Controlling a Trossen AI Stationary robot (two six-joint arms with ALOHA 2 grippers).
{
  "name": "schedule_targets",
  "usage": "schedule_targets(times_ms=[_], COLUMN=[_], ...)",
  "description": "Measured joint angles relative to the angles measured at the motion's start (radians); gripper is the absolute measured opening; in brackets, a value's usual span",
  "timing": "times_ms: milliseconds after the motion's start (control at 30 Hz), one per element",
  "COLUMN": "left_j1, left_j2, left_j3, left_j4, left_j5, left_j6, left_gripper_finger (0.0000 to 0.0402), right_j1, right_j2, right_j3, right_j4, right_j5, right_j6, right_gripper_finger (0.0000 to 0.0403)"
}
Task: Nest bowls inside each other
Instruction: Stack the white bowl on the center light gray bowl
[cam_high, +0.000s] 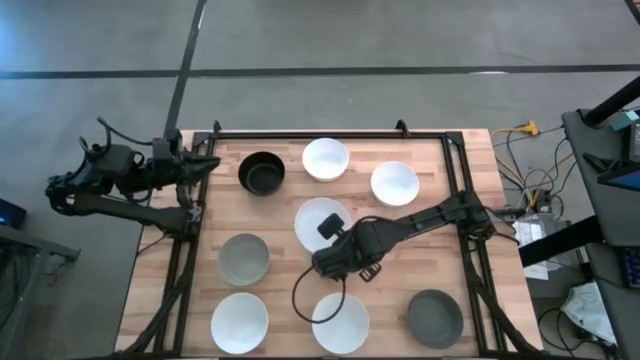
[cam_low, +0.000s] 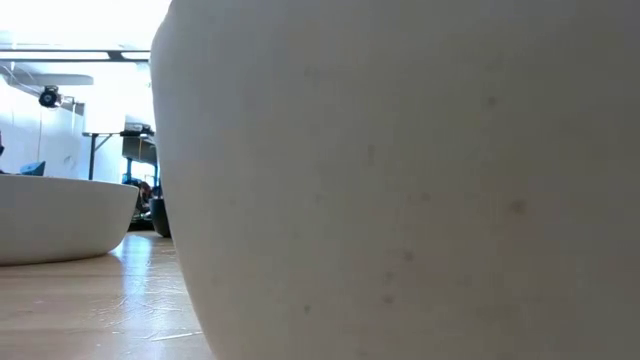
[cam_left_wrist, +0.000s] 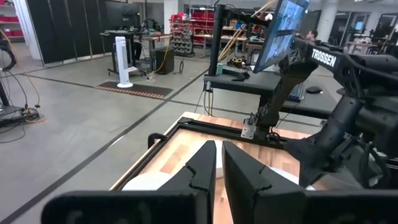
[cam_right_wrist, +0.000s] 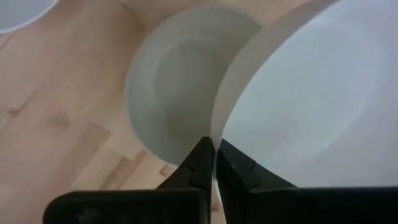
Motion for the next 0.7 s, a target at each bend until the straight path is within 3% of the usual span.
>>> schedule_targets(times_ms=[467,700], left_j1=[0.000,0.000], left_j2=[0.021,0.027], left_j3=[0.000,0.000], left_j4=[0.001,0.003], left_j5=[0.000,0.000], left_j6=[-0.007,-0.008], left_gripper_finger=[0.0013,0.0013], right_j1=[0.026,0.028], right_j2=[-0.011,-0.013], right_j3=[-0.203,-0.279], right_j4=[0.090,0.170], right_j5=[-0.009,-0.064], right_j6=[0.035,0.035], right_gripper_finger=[0.0009,0.0009])
